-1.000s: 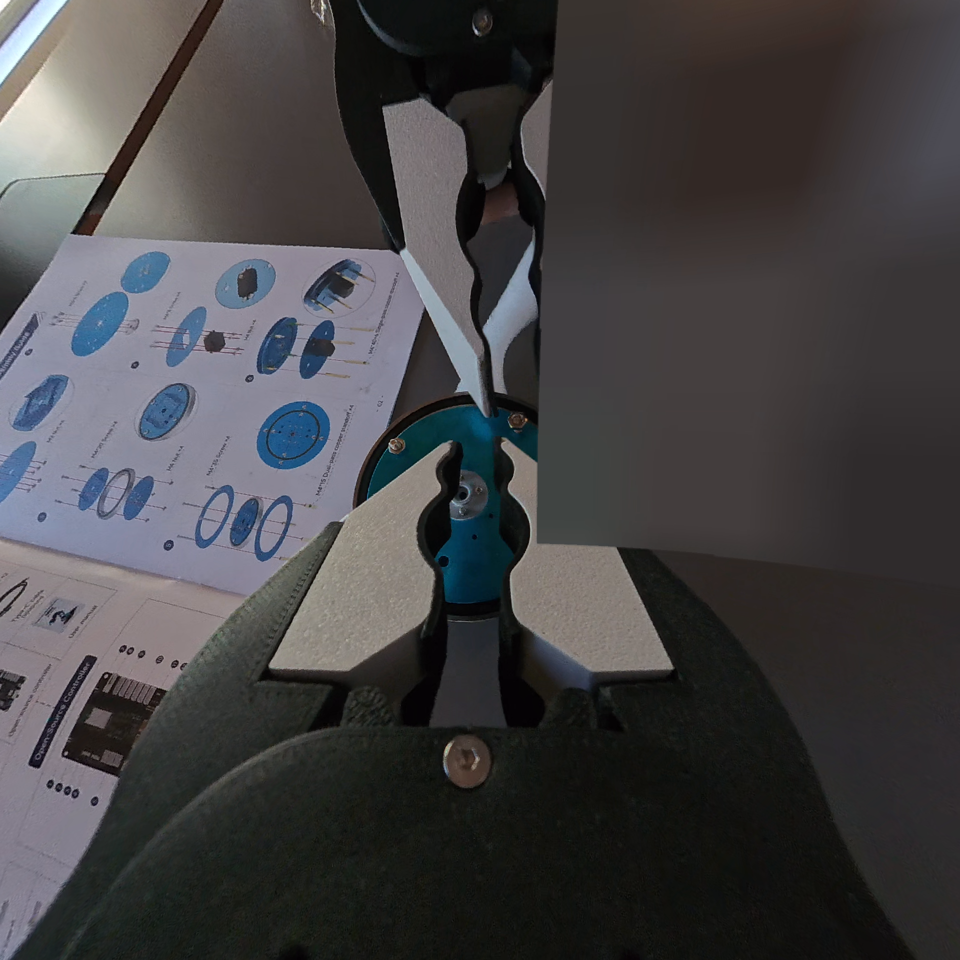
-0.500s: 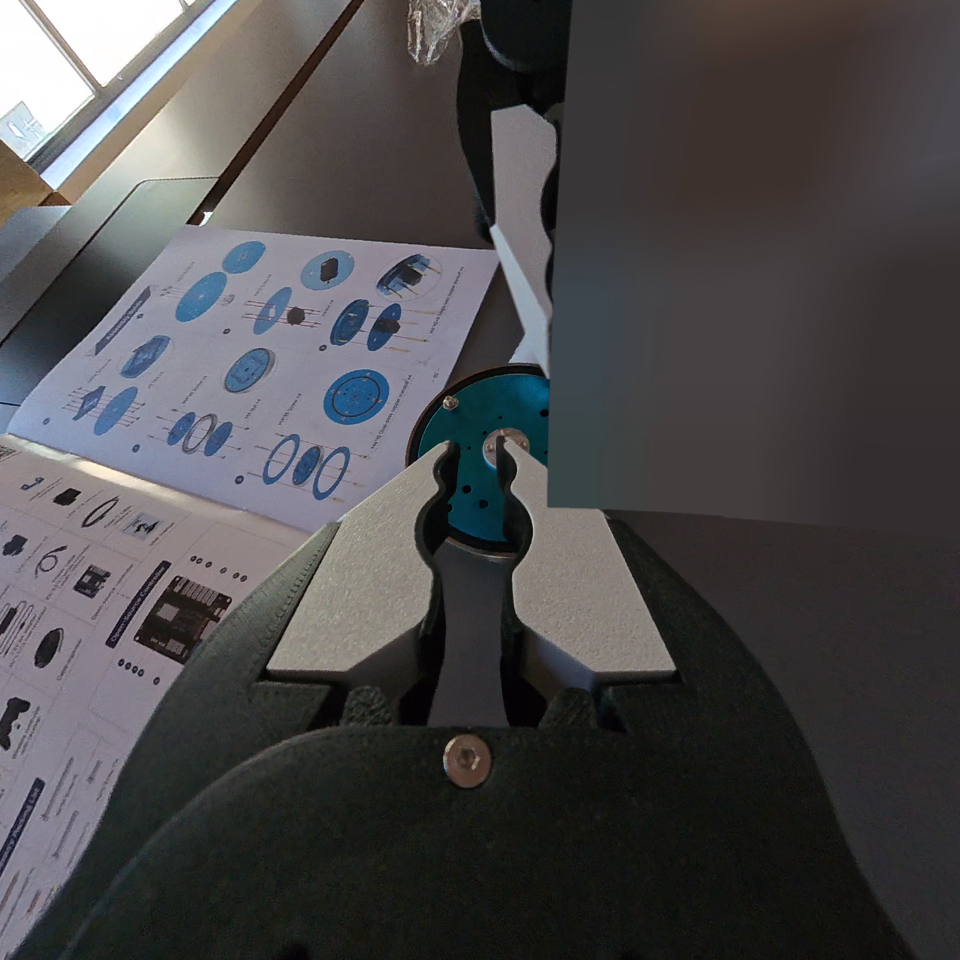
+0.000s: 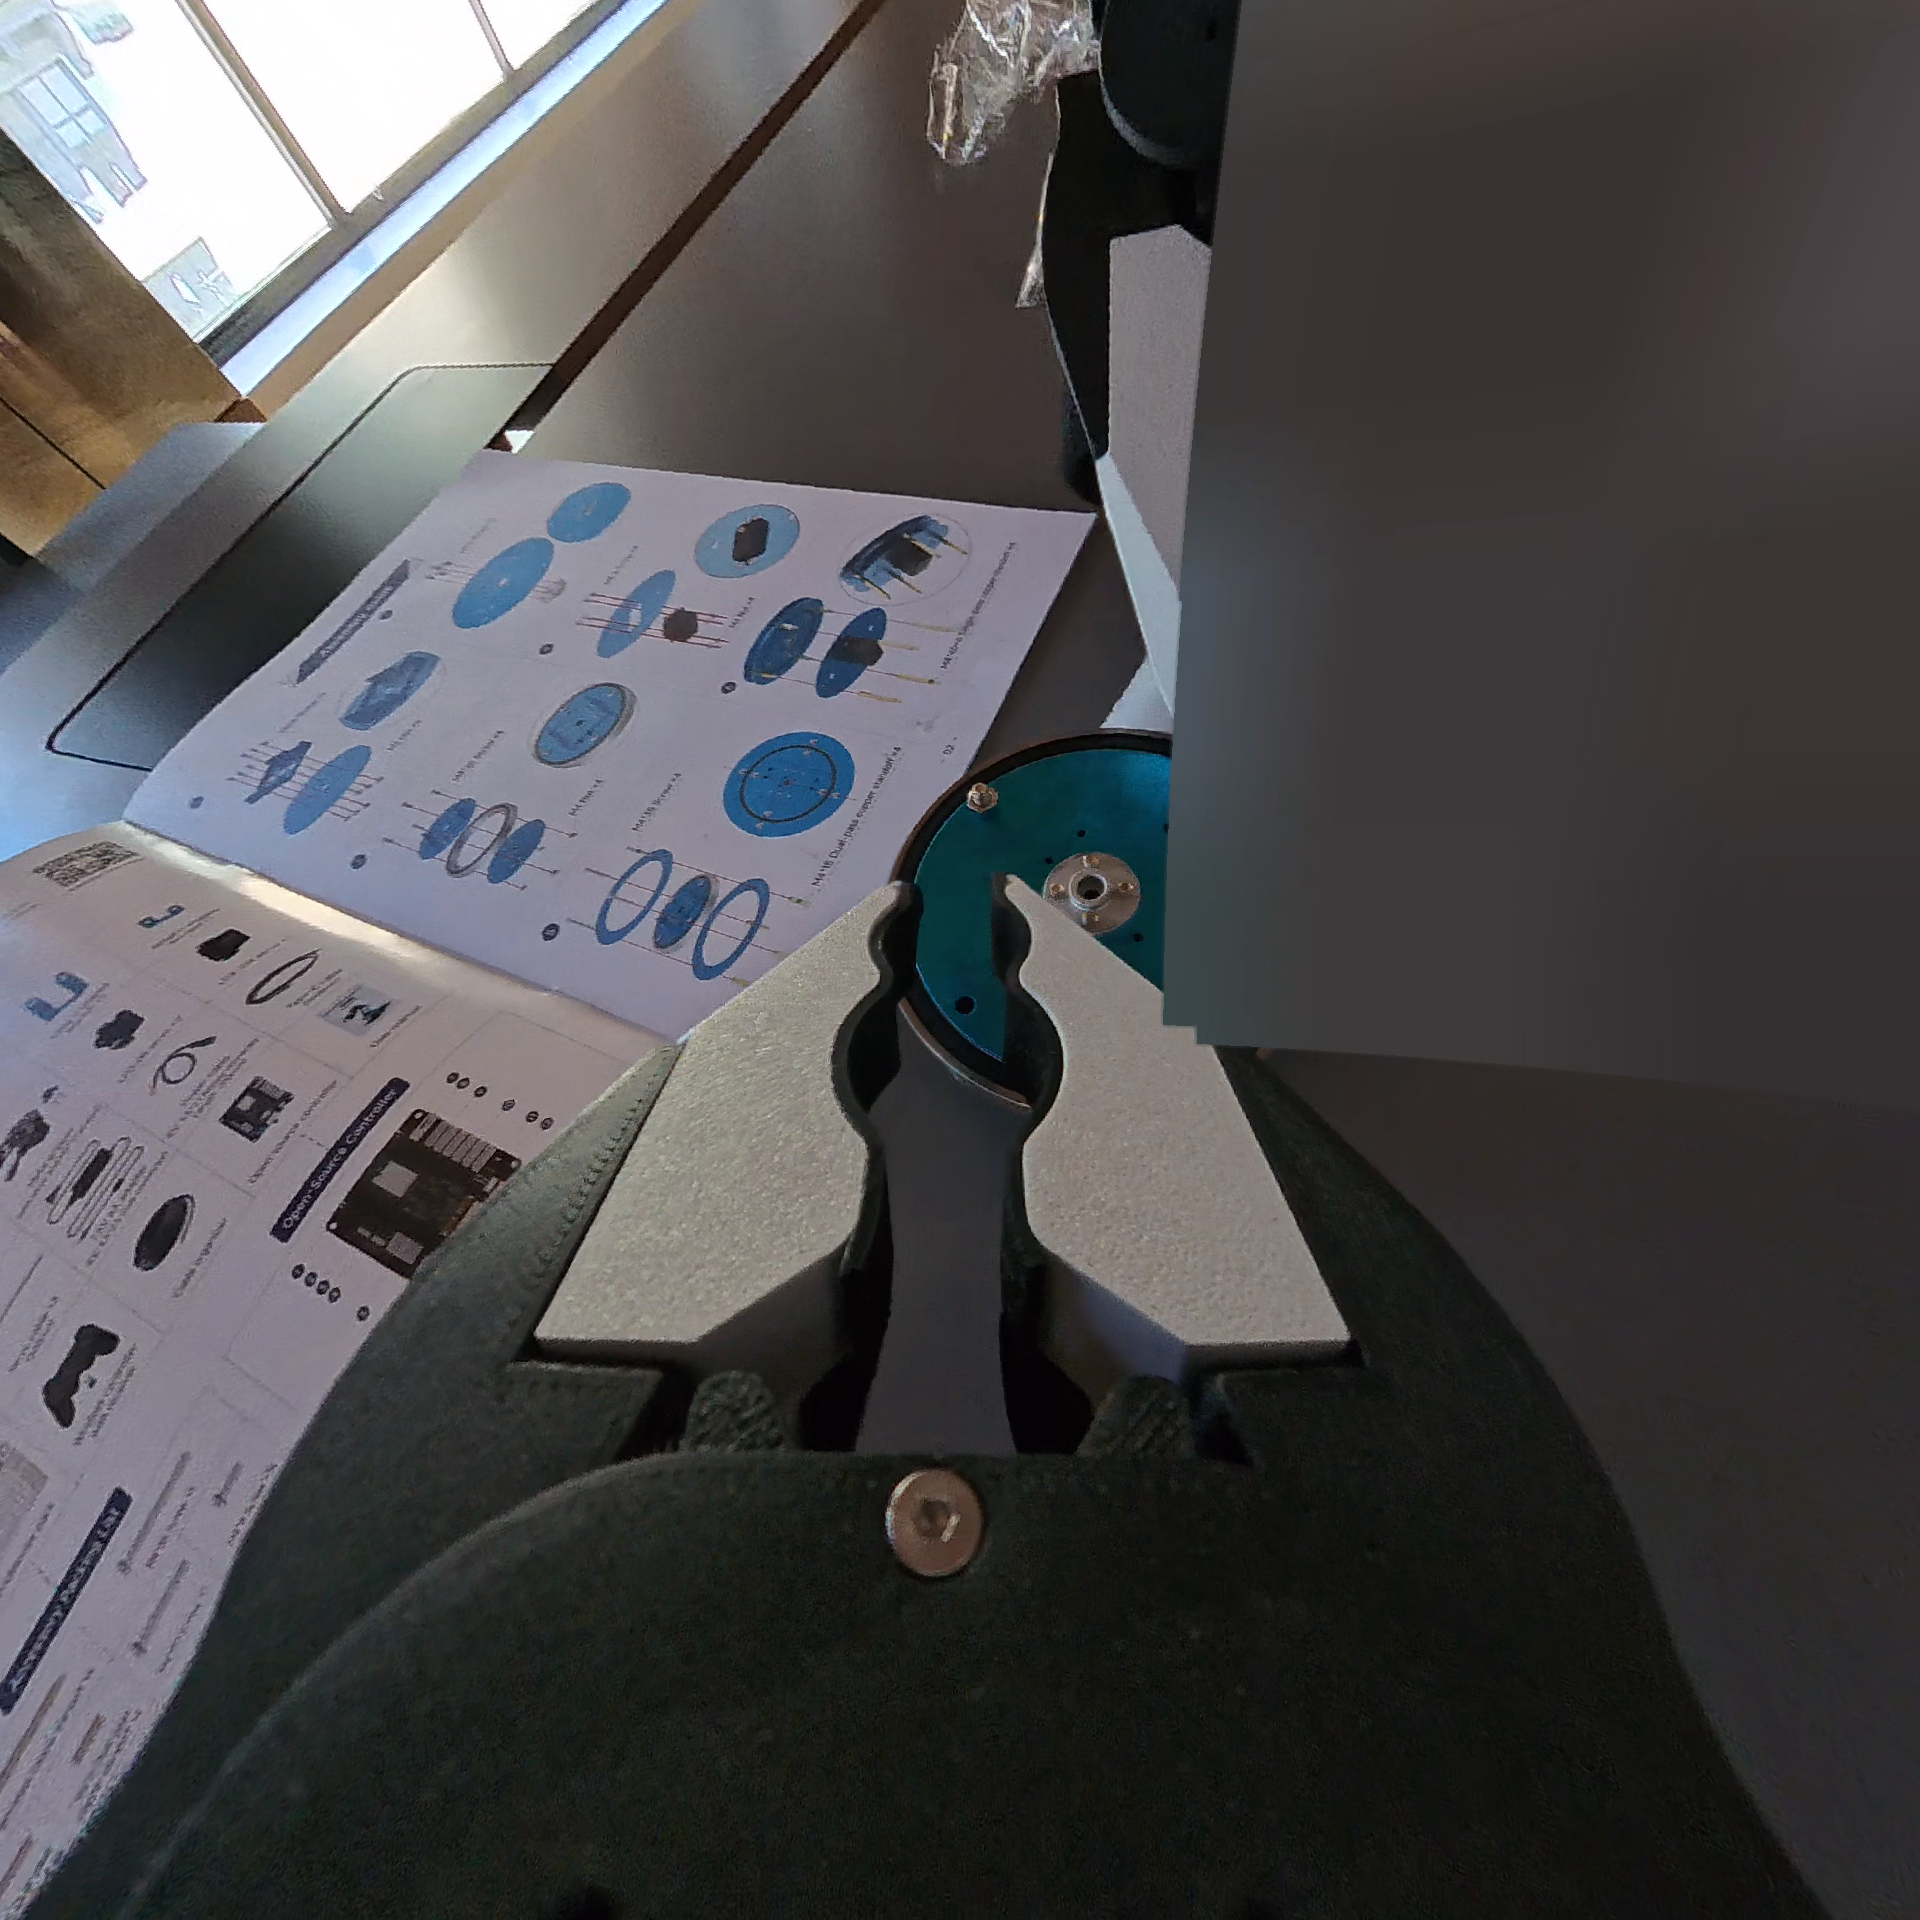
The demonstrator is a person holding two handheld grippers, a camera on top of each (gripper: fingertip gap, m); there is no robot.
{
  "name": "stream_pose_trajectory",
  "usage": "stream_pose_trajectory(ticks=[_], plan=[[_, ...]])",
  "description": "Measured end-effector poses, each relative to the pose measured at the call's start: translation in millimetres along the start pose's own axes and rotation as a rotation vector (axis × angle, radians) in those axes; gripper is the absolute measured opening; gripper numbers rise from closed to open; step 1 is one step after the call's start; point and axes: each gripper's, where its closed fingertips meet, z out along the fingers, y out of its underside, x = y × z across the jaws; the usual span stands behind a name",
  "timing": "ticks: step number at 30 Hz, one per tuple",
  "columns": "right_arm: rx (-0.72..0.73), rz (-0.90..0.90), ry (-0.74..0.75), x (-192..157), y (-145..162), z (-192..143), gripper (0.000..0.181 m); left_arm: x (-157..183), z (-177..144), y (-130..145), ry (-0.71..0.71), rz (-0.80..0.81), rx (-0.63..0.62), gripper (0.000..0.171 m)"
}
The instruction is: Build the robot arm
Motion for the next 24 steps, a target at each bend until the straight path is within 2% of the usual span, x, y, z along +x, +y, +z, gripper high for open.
stream_pose_trajectory(ticks=[6, 10, 12, 15, 17, 22, 24], plan=[[0.024, 0.001, 0.007, 1.4, -3.3, 2.3, 0.036, 2.0, 0.9, 1.5, -0.005, 0.039, -0.006, 0.012], [0.005, -0.01, -0.005, -2.4, -1.6, -1.1, 0.023, 1.0, 1.7, 2.6, -0.011, 0.038, -0.006, 0.012], [0.033, 0.004, 0.0, -0.5, -6.5, -3.0, 0.024, -1.1, 0.9, 1.4, -0.021, 0.035, 0.003, 0.012], [0.049, 0.011, 0.009, 2.0, -10.0, 0.6, 0.039, -3.5, 0.4, 0.6, -0.03, 0.029, 0.013, 0.011], [0.019, 0.007, -0.006, -1.0, -5.4, 3.5, 0.04, -4.1, 1.0, 1.8, -0.03, 0.025, 0.011, 0.012], [0.016, 0.008, -0.023, -3.6, -4.0, -2.9, 0.024, -5.7, 1.9, 3.7, -0.034, 0.02, 0.01, 0.012], [0.04, 0.015, -0.007, 0.7, -7.1, -4.3, 0.026, -6.6, 2.3, 4.6, -0.035, 0.015, 0.009, 0.012]])
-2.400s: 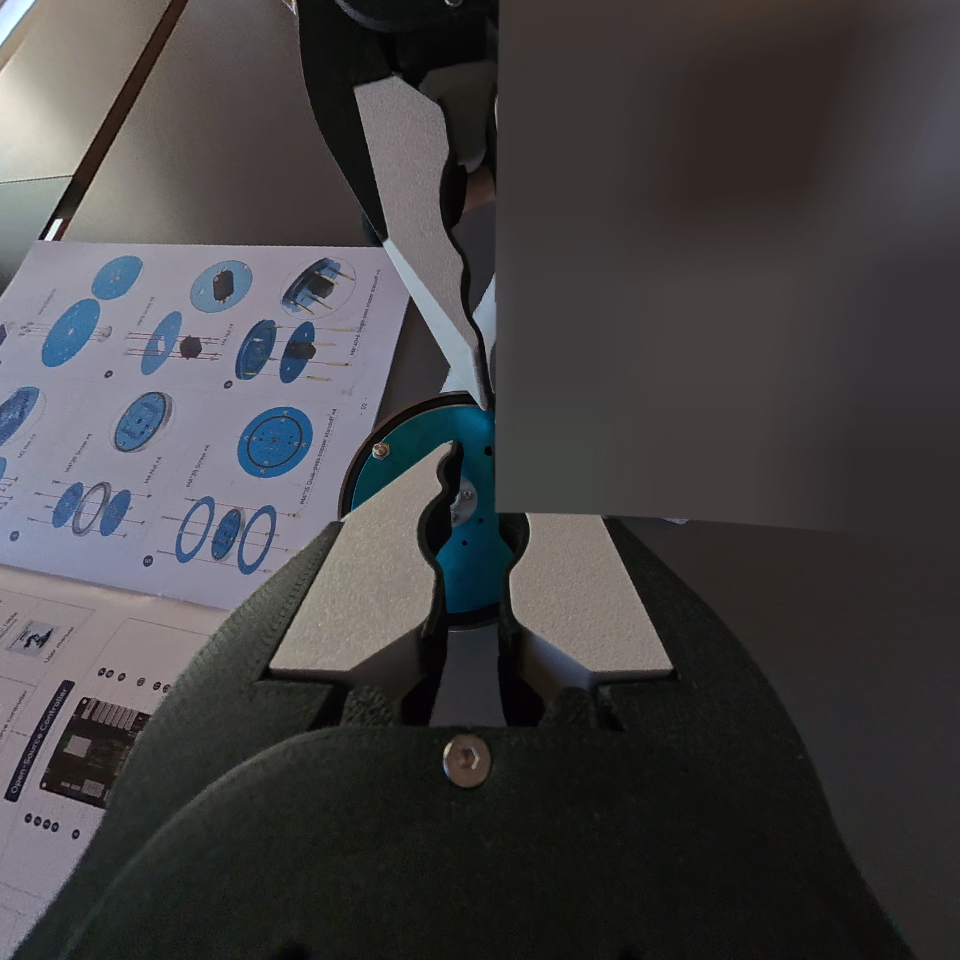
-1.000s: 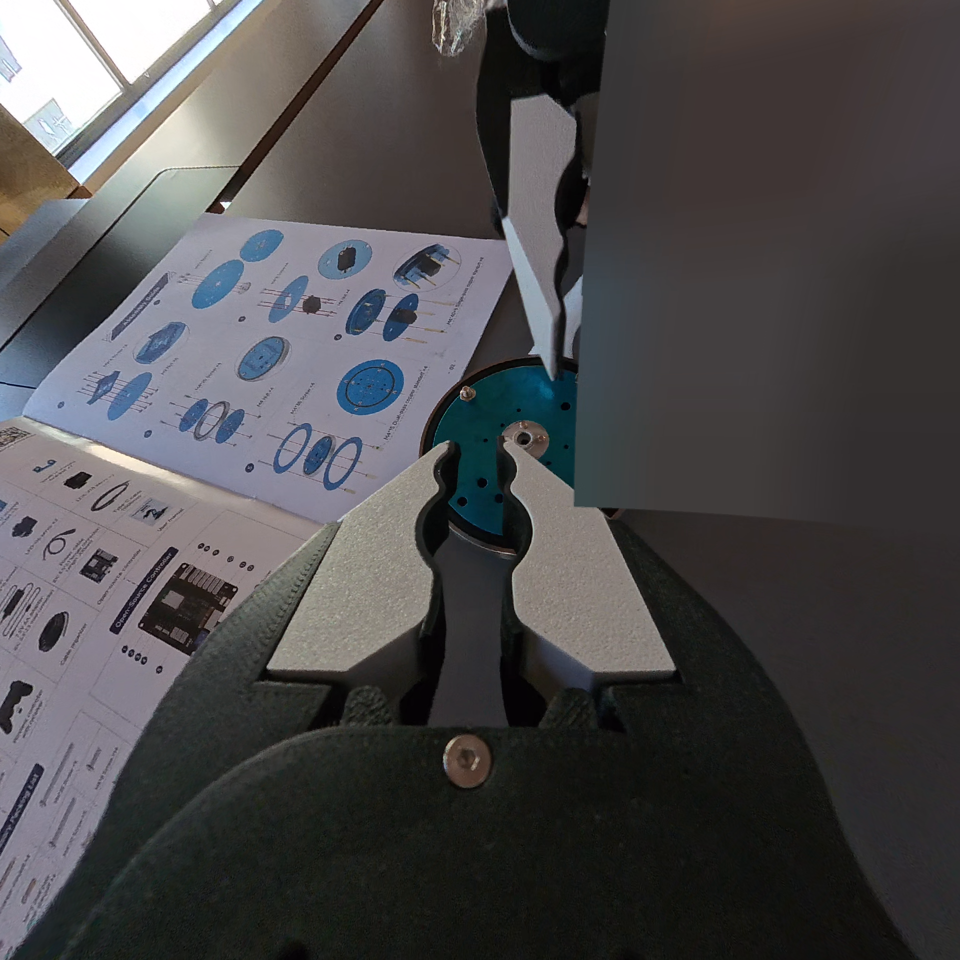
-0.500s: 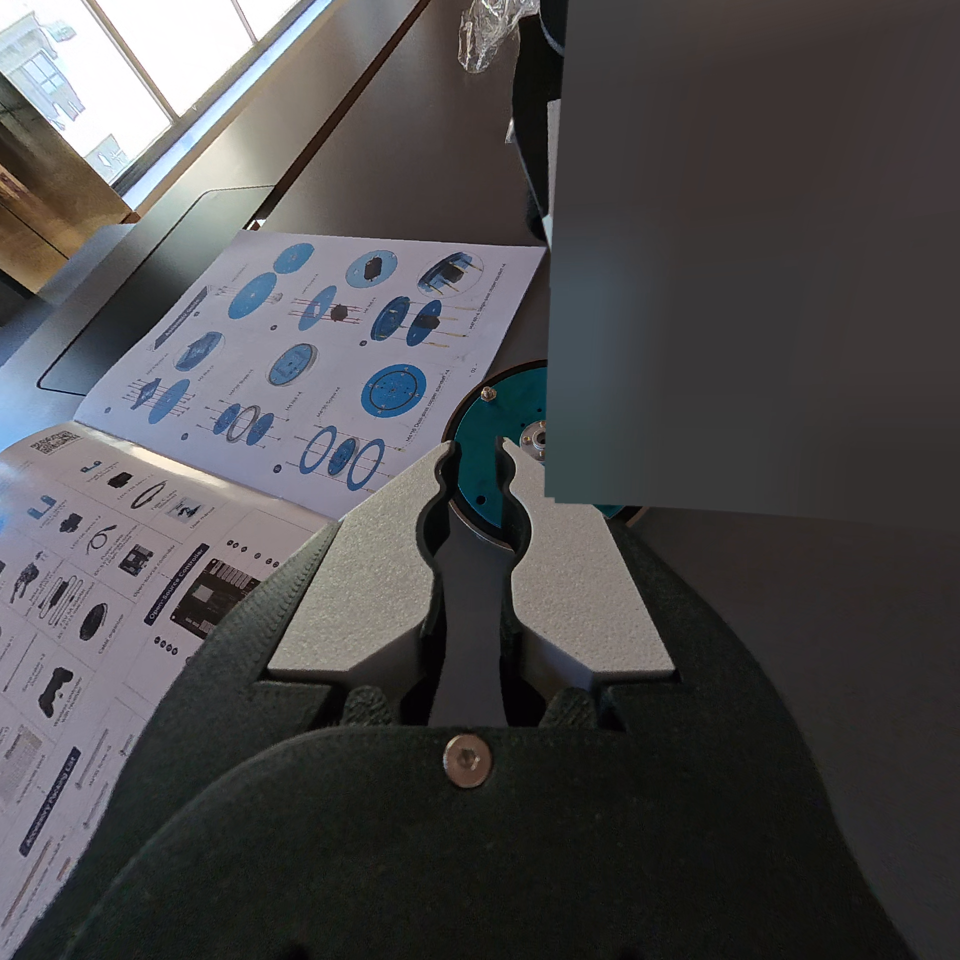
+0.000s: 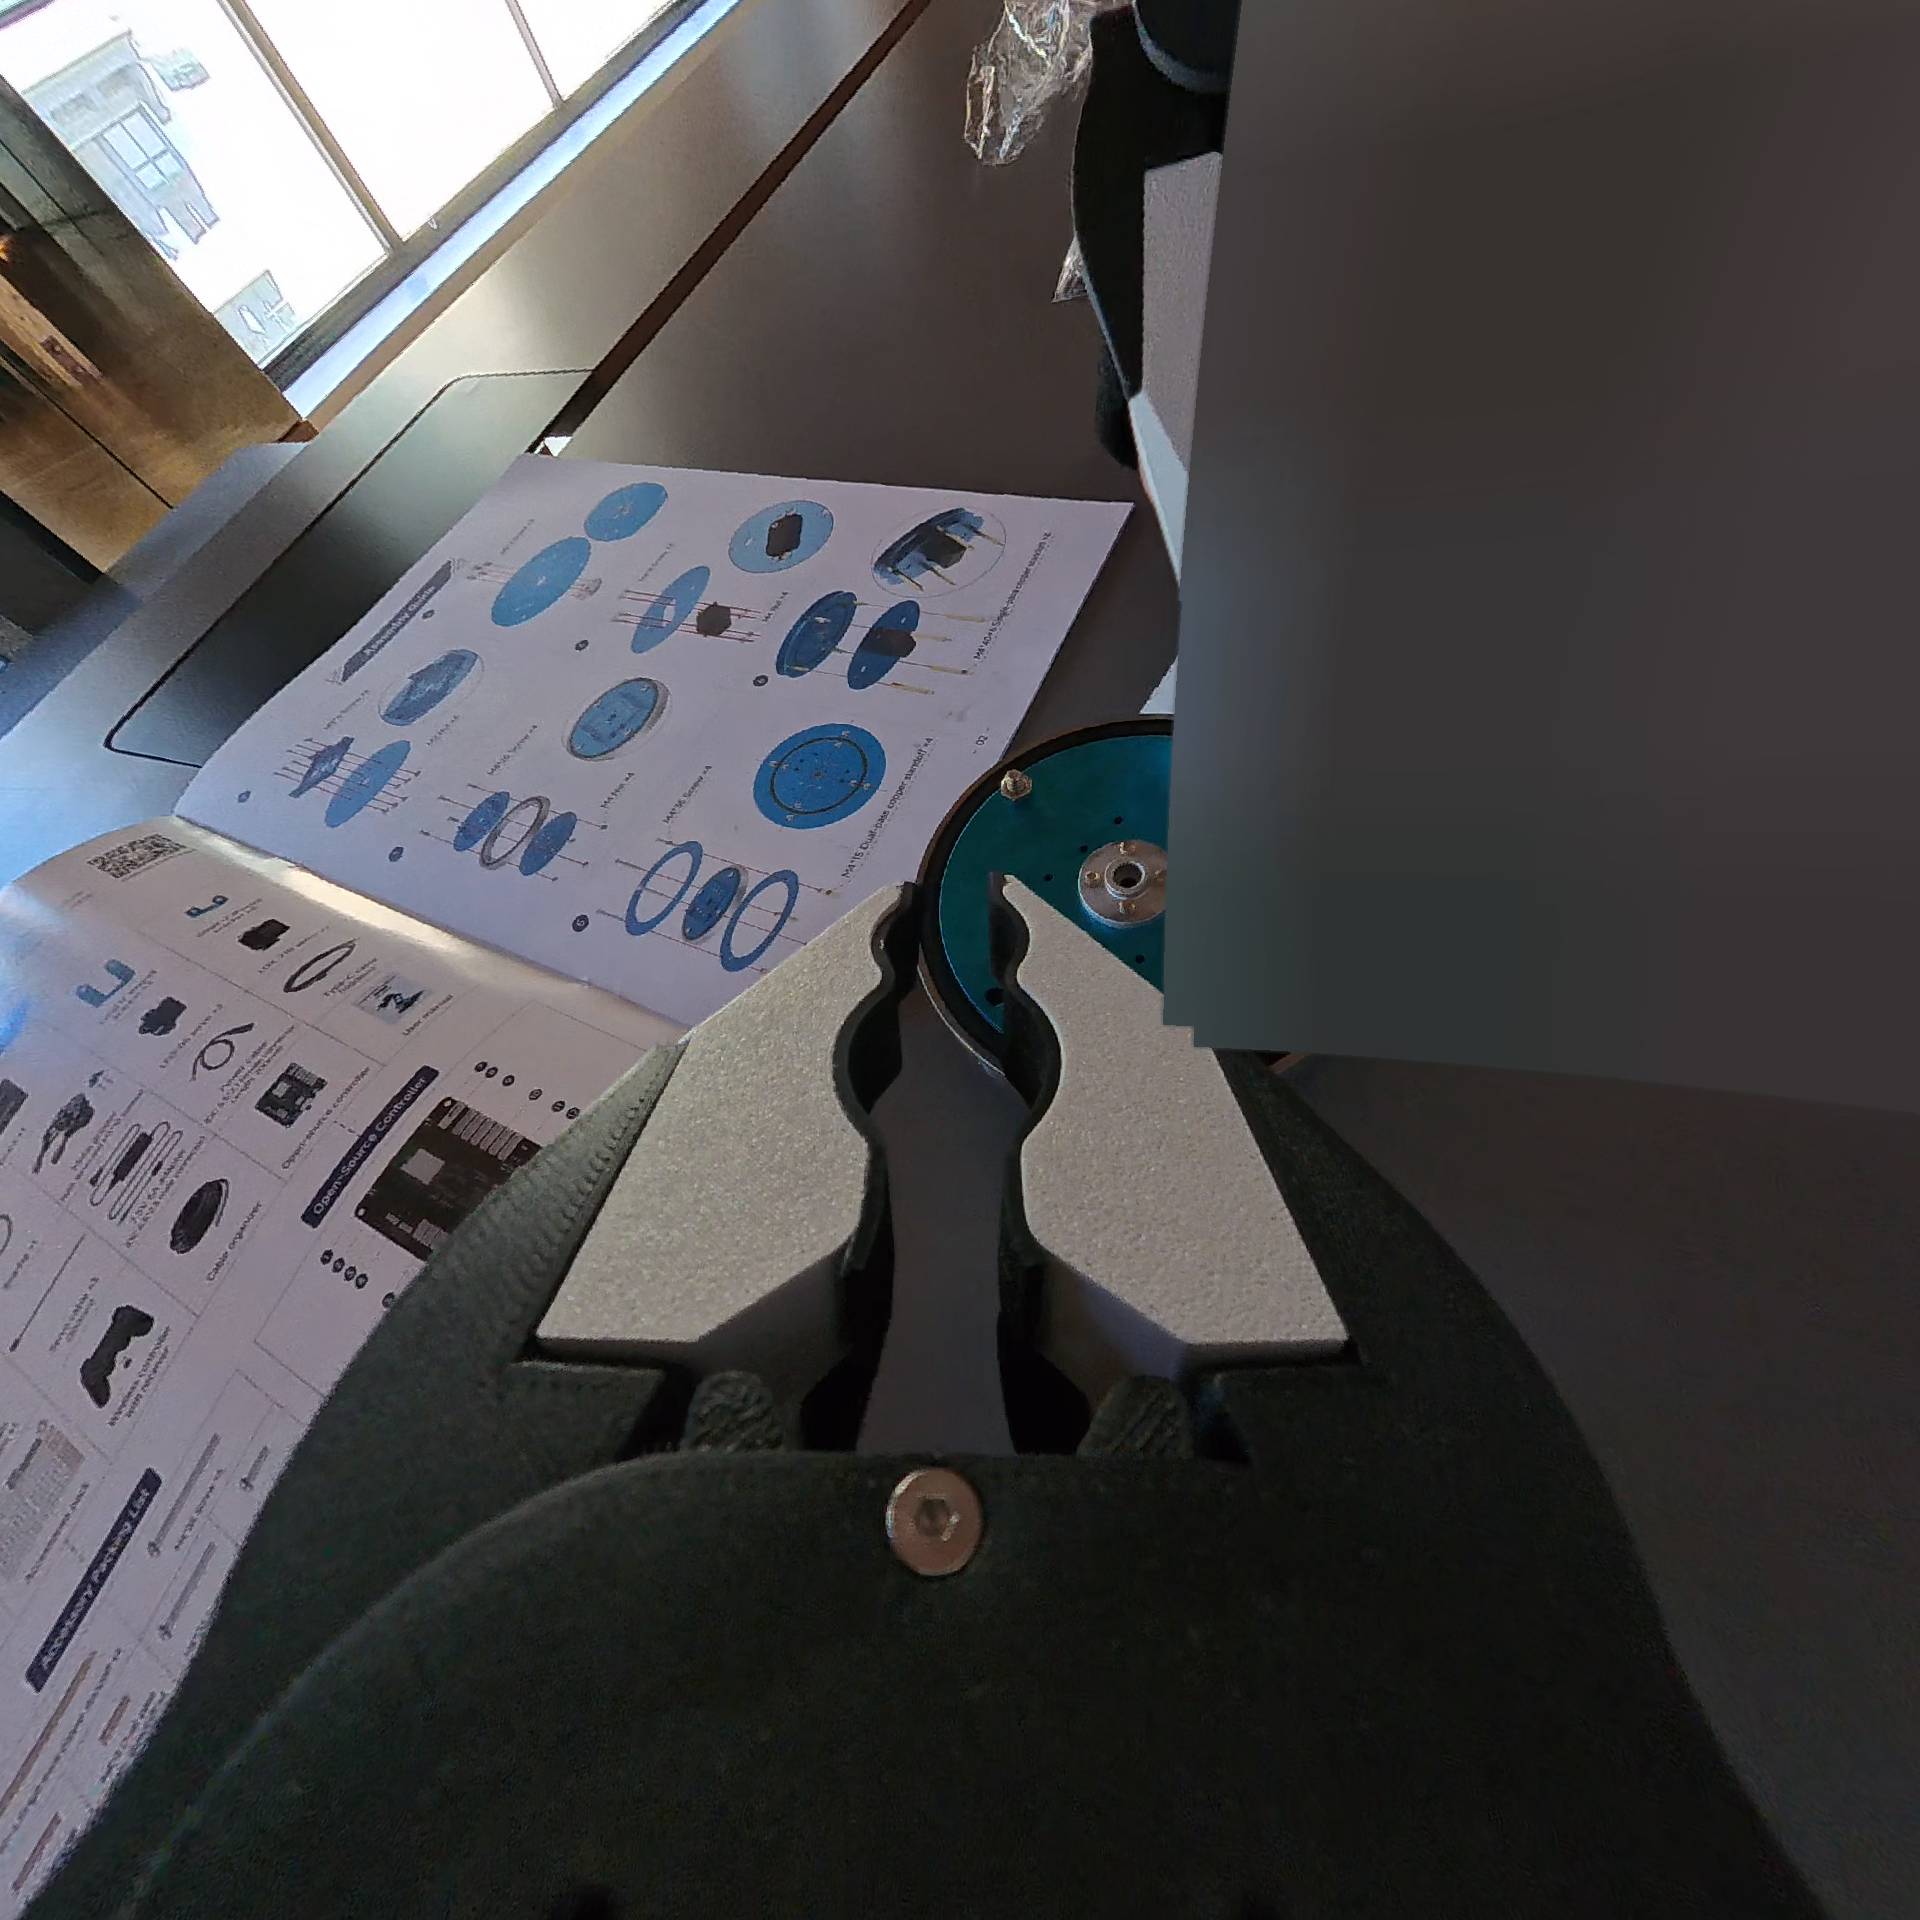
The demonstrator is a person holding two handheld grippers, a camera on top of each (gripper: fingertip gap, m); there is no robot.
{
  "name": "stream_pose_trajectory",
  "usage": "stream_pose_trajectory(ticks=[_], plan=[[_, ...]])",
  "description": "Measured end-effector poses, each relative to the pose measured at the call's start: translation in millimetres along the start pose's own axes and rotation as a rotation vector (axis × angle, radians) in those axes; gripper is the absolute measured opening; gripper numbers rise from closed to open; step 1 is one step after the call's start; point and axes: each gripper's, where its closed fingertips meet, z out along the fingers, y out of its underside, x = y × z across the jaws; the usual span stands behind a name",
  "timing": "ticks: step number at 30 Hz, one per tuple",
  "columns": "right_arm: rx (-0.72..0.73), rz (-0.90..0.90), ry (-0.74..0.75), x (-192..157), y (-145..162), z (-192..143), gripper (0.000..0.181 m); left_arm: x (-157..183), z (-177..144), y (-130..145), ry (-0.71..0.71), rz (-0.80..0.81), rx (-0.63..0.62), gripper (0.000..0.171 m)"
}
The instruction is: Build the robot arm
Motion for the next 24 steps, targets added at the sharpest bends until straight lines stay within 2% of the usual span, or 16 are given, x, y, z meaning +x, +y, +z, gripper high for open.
stream_pose_trajectory(ticks=[2, 4, 8, 10, 13, 14, 16, 19, 21, 24], plan=[[0.006, 0.005, 0.008, 2, -1, 3, 0.039, 0, 1, 1, -0.001, -0.001, 0.0, 0.011], [-0.02, 0.0, -0.004, -1, 2, 6, 0.041, 1, 2, 2, 0.002, 0.0, -0.003, 0.011], [-0.019, -0.01, -0.021, -5, 3, 1, 0.023, 0, 2, 3, -0.004, 0.005, -0.01, 0.011], [-0.007, -0.006, 0.001, 0, 0, -1, 0.023, -1, 2, 4, -0.006, 0.005, -0.012, 0.011], [-0.011, 0.002, 0.009, 1, 2, 6, 0.042, -1, 4, 7, -0.004, 0.001, -0.017, 0.011], [-0.027, 0.002, -0.004, -1, 5, 8, 0.043, -1, 4, 7, -0.007, 0.003, -0.017, 0.011], [-0.052, -0.01, -0.013, -4, 8, 10, 0.039, -2, 3, 5, -0.01, 0.003, -0.006, 0.011], [-0.039, -0.025, -0.006, -4, 6, 3, 0.022, -5, 1, 1, -0.026, 0.0, 0.019, 0.011], [-0.012, -0.014, 0.012, 0, 2, 1, 0.022, -7, 0, -1, -0.033, -0.01, 0.037, 0.011], [0.008, -0.009, 0.022, 2, -2, 5, 0.038, -6, 1, -2, -0.027, -0.013, 0.042, 0.011]])
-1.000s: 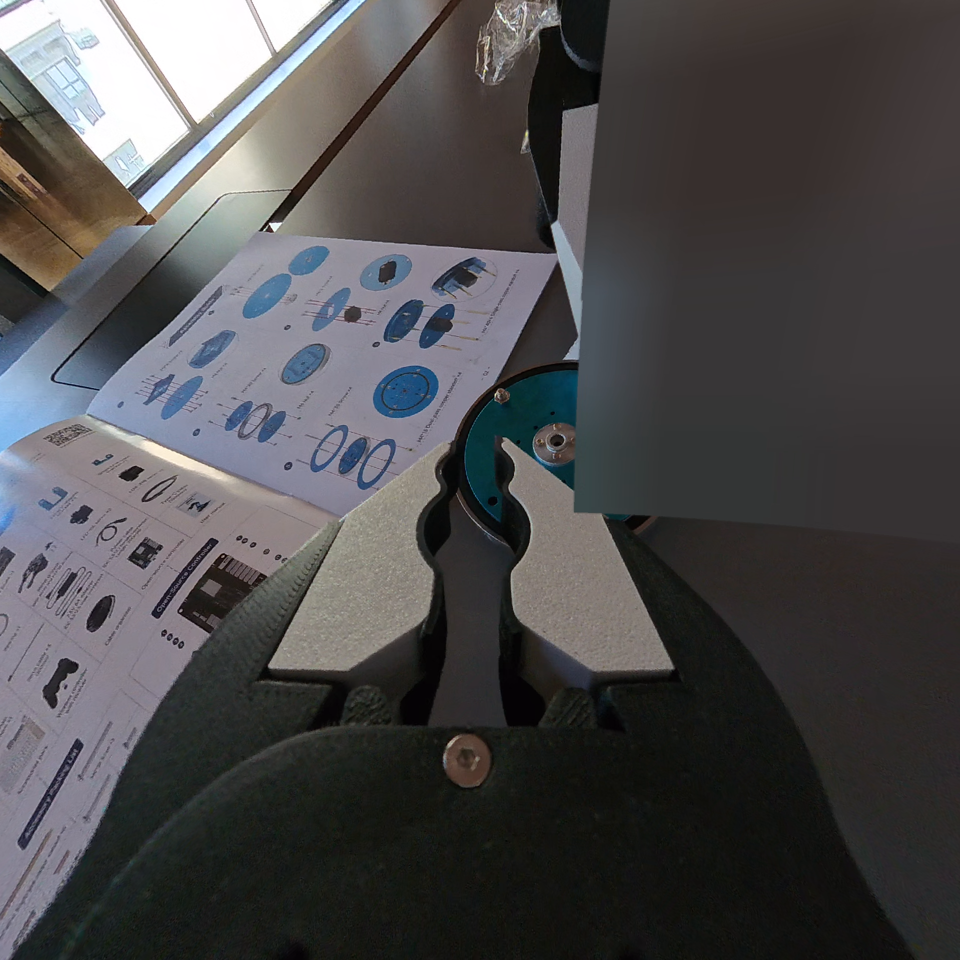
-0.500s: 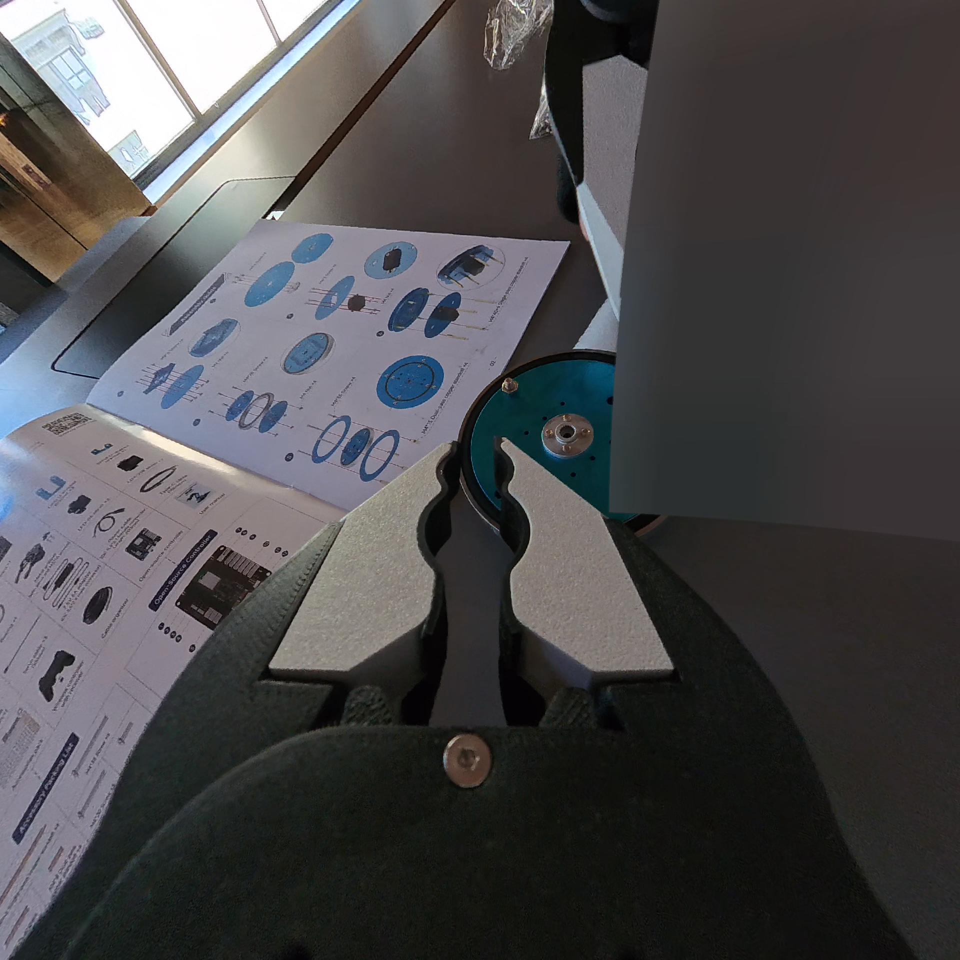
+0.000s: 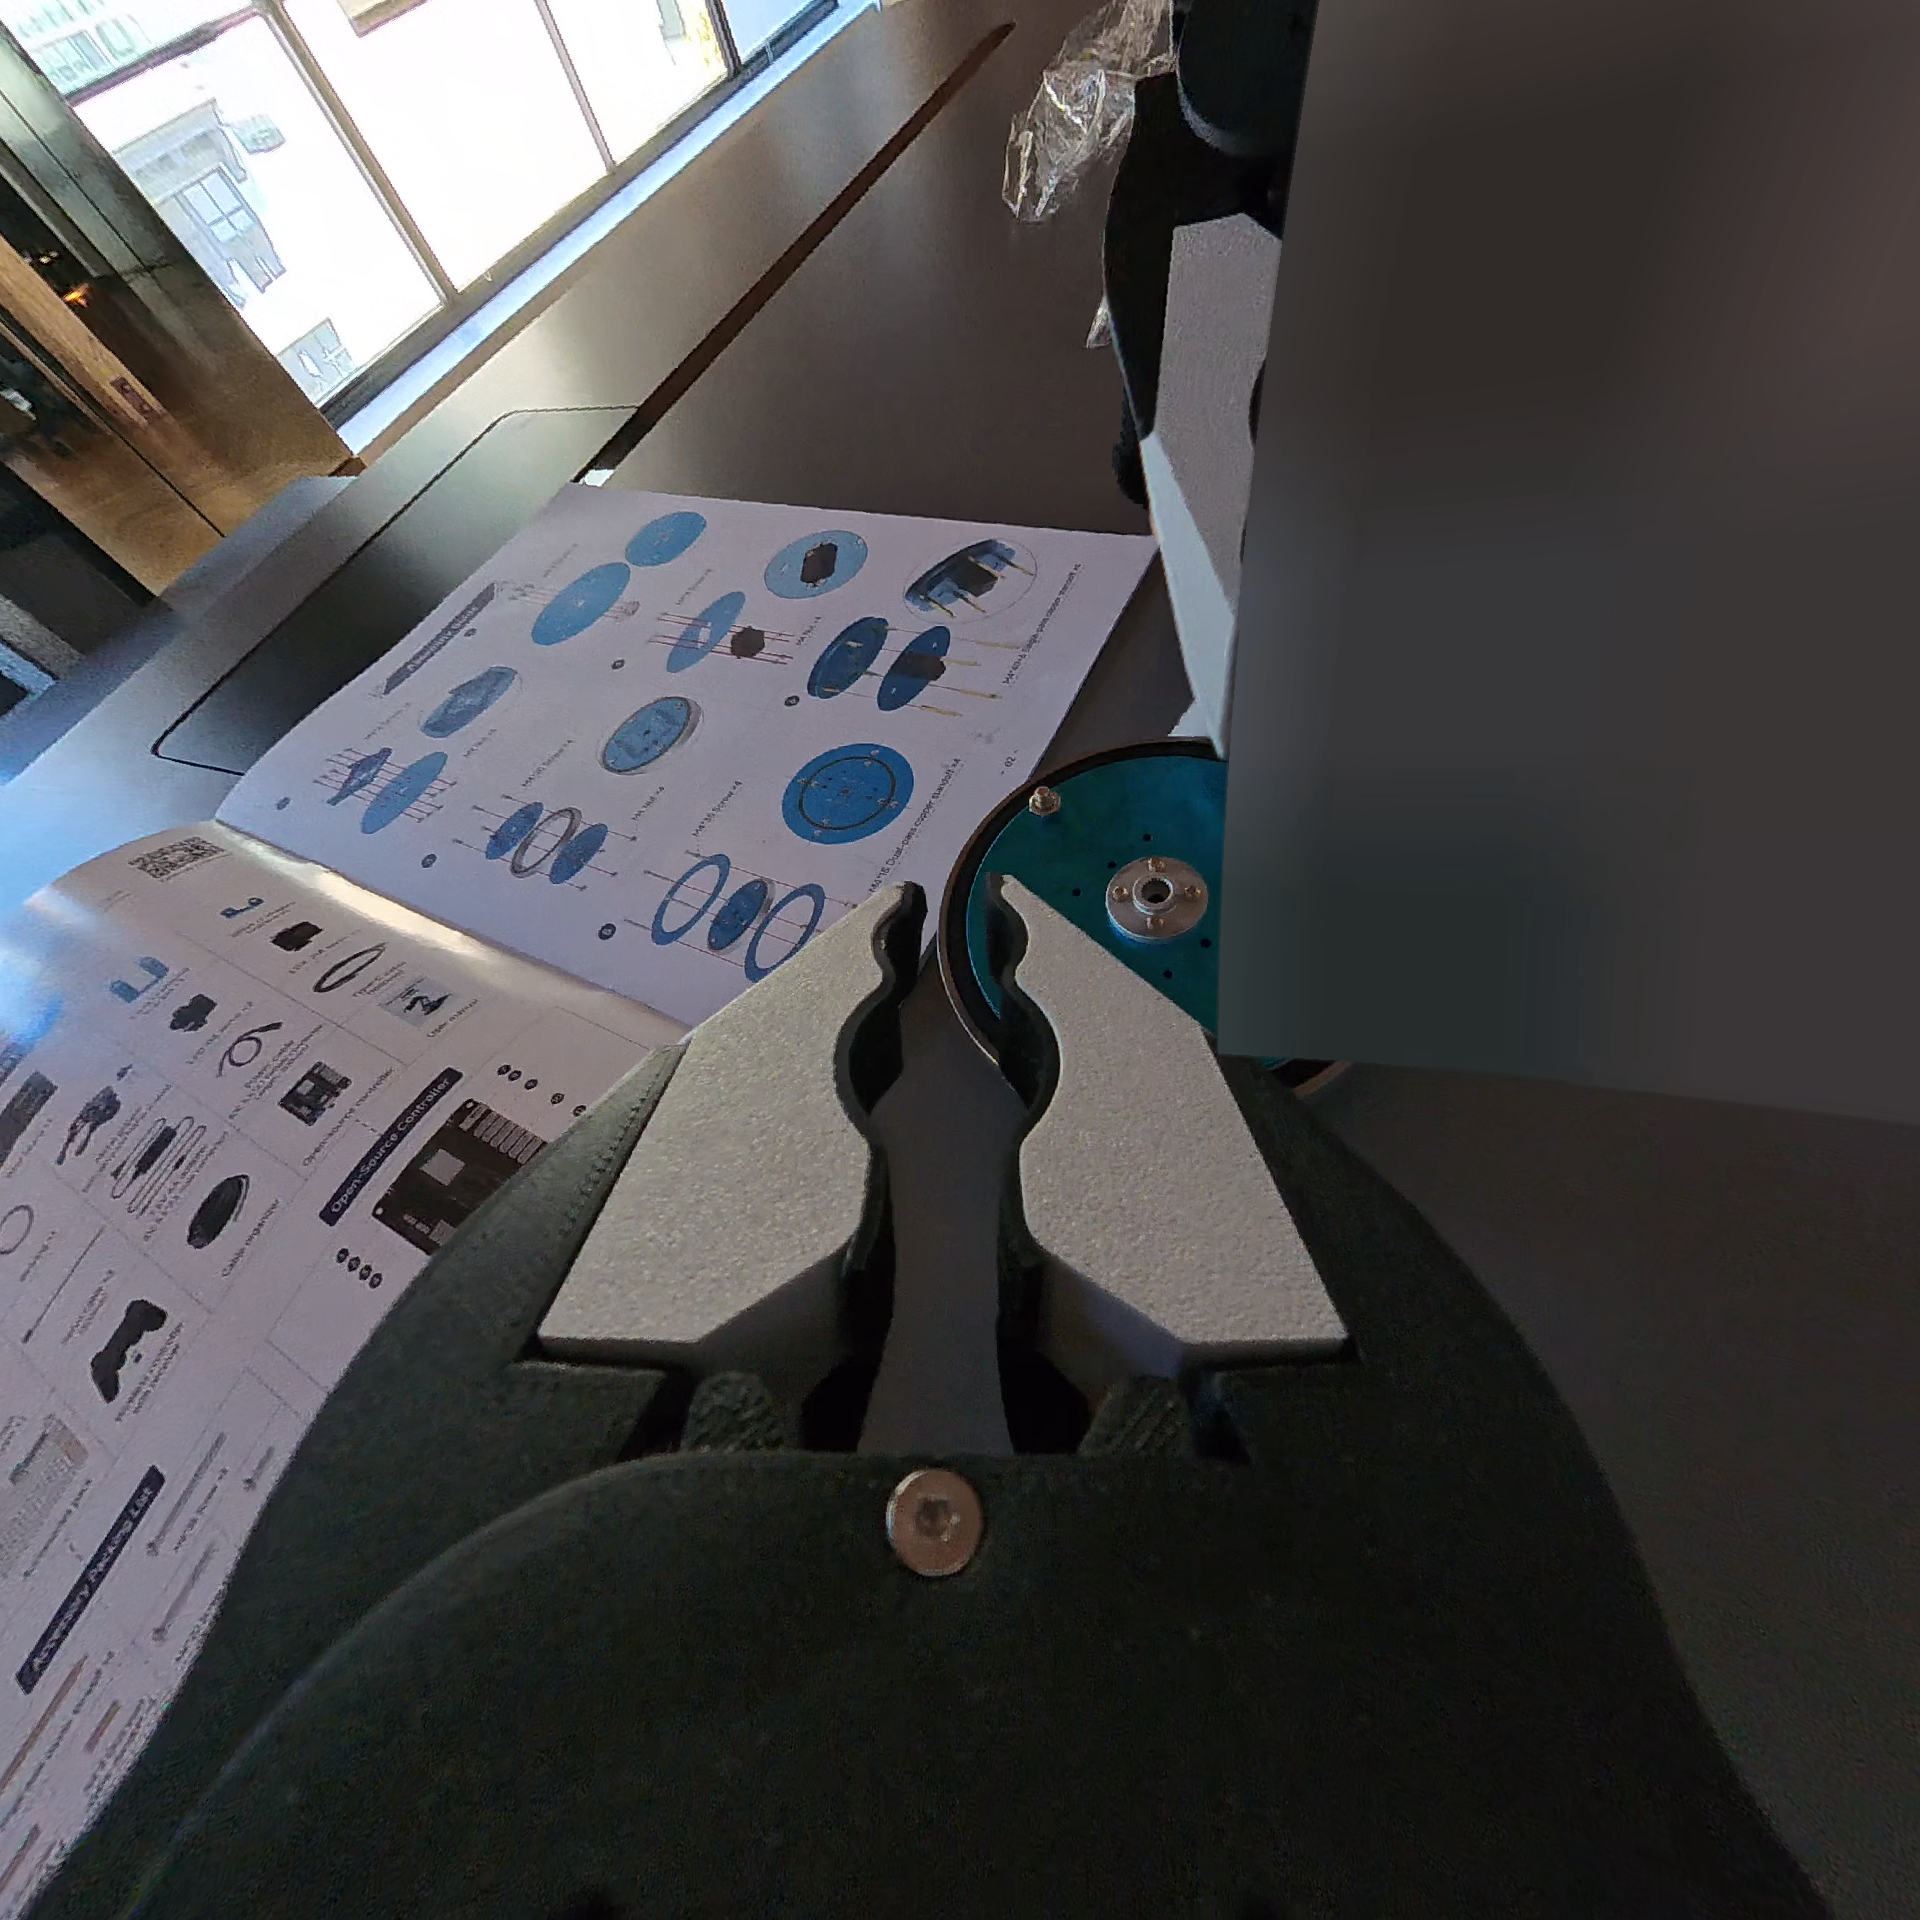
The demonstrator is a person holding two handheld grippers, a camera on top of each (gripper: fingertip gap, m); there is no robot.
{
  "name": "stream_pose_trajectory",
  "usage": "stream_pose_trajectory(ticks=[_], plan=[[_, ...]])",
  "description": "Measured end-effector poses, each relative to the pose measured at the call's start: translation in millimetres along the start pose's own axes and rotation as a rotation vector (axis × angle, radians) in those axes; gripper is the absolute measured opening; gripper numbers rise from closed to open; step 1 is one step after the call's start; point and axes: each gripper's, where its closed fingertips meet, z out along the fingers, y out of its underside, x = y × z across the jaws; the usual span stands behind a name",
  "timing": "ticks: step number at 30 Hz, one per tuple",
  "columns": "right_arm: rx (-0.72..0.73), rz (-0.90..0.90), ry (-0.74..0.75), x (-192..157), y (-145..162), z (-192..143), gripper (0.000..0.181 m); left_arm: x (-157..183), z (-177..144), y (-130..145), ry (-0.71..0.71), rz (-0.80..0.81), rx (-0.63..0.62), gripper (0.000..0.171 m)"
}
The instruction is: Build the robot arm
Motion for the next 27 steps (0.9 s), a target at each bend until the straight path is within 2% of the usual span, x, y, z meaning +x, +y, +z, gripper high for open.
stream_pose_trajectory(ticks=[3, 6, 9, 12, 14, 15, 17, 19, 21, 23, 27], plan=[[-0.037, 0.011, -0.023, -4, 6, 2, 0.037, 0, 1, 2, 0.0, 0.007, -0.01, 0.011], [-0.011, 0.01, -0.026, -4, 3, -5, 0.019, -1, 0, 1, -0.004, 0.005, -0.009, 0.011], [0.009, 0.028, -0.008, 1, -1, -4, 0.031, -3, 1, 2, -0.02, 0.003, -0.013, 0.011], [-0.034, 0.027, -0.033, -4, 6, 3, 0.04, -4, 0, 2, -0.026, 0.0, -0.011, 0.012], [-0.036, 0.018, -0.038, -7, 6, 1, 0.031, -5, 0, 2, -0.029, 0.0, -0.011, 0.012], [-0.045, 0.019, -0.049, -8, 7, -1, 0.02, -6, 0, 2, -0.031, -0.001, -0.011, 0.012], [-0.025, 0.034, -0.046, -6, 3, -6, 0.017, -6, -1, 1, -0.033, -0.003, -0.008, 0.012], [0.007, 0.036, -0.039, -4, -1, -6, 0.02, -6, -1, 2, -0.03, -0.003, -0.011, 0.012], [-0.014, 0.034, -0.019, -1, 2, 0, 0.036, -5, 0, 2, -0.029, 0.001, -0.013, 0.012], [-0.052, 0.025, -0.034, -4, 8, 4, 0.037, -5, 0, 3, -0.028, 0.002, -0.018, 0.012], [-0.025, 0.016, -0.03, -5, 3, -5, 0.017, -5, 0, 3, -0.03, 0.006, -0.02, 0.012]])
